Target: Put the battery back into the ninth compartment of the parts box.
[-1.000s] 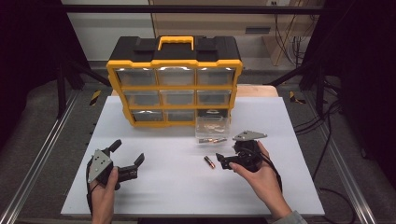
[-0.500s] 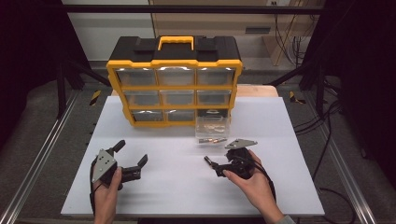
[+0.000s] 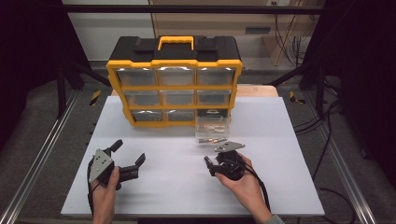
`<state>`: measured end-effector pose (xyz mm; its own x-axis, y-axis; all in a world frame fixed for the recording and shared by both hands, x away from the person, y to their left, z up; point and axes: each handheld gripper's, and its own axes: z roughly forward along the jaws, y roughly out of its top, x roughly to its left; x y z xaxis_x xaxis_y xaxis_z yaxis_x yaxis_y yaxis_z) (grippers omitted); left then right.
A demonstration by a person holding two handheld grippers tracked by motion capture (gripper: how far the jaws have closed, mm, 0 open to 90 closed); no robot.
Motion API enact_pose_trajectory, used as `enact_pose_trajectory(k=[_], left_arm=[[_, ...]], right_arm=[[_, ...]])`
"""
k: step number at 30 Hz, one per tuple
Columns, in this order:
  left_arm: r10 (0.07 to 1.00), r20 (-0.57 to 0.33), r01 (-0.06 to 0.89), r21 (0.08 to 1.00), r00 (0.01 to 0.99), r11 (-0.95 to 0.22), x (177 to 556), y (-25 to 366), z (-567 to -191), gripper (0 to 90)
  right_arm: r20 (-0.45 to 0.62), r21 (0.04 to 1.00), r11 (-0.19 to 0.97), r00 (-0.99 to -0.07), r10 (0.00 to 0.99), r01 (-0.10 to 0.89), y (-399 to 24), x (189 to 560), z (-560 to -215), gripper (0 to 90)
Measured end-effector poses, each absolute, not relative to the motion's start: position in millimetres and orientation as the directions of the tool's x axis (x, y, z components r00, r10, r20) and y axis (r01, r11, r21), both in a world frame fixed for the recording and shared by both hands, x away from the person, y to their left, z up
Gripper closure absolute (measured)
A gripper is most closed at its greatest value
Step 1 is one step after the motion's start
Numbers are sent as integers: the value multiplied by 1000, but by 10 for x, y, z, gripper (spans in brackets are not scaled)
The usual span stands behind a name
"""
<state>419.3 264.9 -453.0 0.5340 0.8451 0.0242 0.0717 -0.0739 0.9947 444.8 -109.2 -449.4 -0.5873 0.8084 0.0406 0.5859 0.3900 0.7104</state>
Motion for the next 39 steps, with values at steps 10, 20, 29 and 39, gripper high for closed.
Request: enact_pose_trajectory(k=[10,20,29,39], left_arm=[[846,22,76,994,532,-73,4192,2657,-4534,10],[846,20,76,995,533,-72,4196,2655,-4532,10],[846,23,76,994,533,-75,4197,2655,-4533,10],[845,24,78,994,534,-78,4199,2653,-4534,10]], right_arm=[[39,701,396,-587,809,593,-1004,4474,-4534,540],[54,691,395,-588,807,606,-970,4490,-4571,578],[47,673,413,-592,804,614,-933,4543,-4646,617],[30,652,426,-583,812,627,-935,4621,-4740,710]])
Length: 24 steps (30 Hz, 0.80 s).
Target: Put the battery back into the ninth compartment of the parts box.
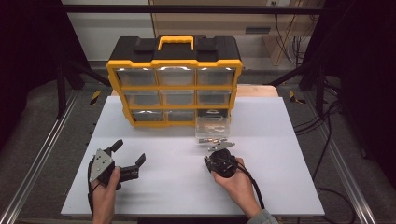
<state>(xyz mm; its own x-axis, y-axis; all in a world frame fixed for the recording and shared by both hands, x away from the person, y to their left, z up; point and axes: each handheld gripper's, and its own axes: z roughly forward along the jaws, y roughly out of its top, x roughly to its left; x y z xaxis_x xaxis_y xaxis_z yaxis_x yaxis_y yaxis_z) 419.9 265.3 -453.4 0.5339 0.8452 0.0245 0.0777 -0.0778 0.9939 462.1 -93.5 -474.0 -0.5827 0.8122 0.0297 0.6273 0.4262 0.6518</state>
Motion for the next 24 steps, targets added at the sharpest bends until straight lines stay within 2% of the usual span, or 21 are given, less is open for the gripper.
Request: enact_pose_trajectory(k=[7,16,24], left_arm=[[845,24,78,994,534,-78,4200,2649,-4535,10],[845,24,79,994,534,-78,4200,2654,-4535,10],[846,25,79,994,533,-79,4196,2652,-4535,10]], right_arm=[[15,645,437,-582,813,627,-921,4637,-4802,761],[25,660,424,-582,813,620,-946,4637,-4794,767],[43,703,381,-571,820,600,-1119,4602,-4648,768]])
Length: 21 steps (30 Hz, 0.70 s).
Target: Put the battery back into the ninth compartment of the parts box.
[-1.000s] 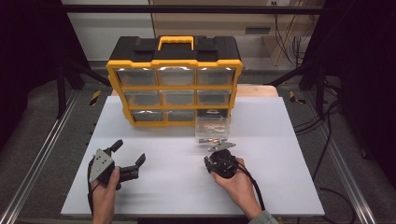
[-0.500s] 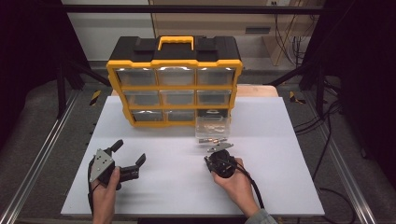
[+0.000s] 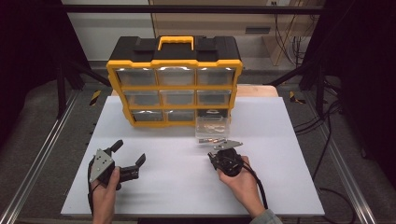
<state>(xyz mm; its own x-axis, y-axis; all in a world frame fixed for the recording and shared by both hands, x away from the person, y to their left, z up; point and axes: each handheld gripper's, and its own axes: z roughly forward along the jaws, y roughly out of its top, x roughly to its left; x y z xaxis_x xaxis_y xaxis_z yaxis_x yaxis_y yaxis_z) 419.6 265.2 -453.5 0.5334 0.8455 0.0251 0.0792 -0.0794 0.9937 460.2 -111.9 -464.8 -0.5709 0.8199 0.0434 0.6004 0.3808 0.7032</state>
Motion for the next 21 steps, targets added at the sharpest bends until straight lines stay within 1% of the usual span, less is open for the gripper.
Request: enact_pose_trajectory(k=[10,16,21], left_arm=[[847,27,81,993,531,-83,4196,2653,-4537,10],[847,29,82,993,531,-85,4196,2649,-4538,10],[849,26,84,993,527,-83,4200,2656,-4539,10]], right_arm=[[66,755,295,-516,854,585,-1560,4603,-4467,768],[69,811,247,-505,860,530,-1743,4603,-4280,768],[66,840,219,-495,866,496,-1805,4623,-4120,768]])
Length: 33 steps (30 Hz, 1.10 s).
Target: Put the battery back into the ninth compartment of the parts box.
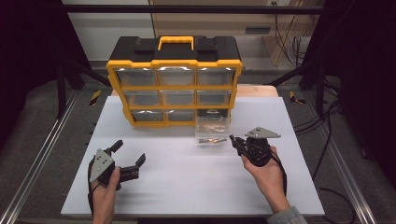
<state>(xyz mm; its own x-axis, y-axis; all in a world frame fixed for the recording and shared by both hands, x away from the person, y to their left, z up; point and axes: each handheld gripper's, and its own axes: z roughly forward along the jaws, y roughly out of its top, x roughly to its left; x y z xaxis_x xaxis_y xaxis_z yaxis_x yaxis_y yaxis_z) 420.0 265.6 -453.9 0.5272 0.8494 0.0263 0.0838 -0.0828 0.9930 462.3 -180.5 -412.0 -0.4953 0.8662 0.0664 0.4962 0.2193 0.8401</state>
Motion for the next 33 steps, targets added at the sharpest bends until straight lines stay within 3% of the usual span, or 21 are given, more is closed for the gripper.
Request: enact_pose_trajectory(k=[16,33], left_arm=[[849,23,83,993,528,-79,4198,2663,-4542,10],[845,19,86,993,535,-77,4207,2652,-4545,10]], right_arm=[[35,883,228,-543,839,410,-1731,4874,-3530,768],[1,845,322,-605,796,426,-1311,5186,-3518,767]])
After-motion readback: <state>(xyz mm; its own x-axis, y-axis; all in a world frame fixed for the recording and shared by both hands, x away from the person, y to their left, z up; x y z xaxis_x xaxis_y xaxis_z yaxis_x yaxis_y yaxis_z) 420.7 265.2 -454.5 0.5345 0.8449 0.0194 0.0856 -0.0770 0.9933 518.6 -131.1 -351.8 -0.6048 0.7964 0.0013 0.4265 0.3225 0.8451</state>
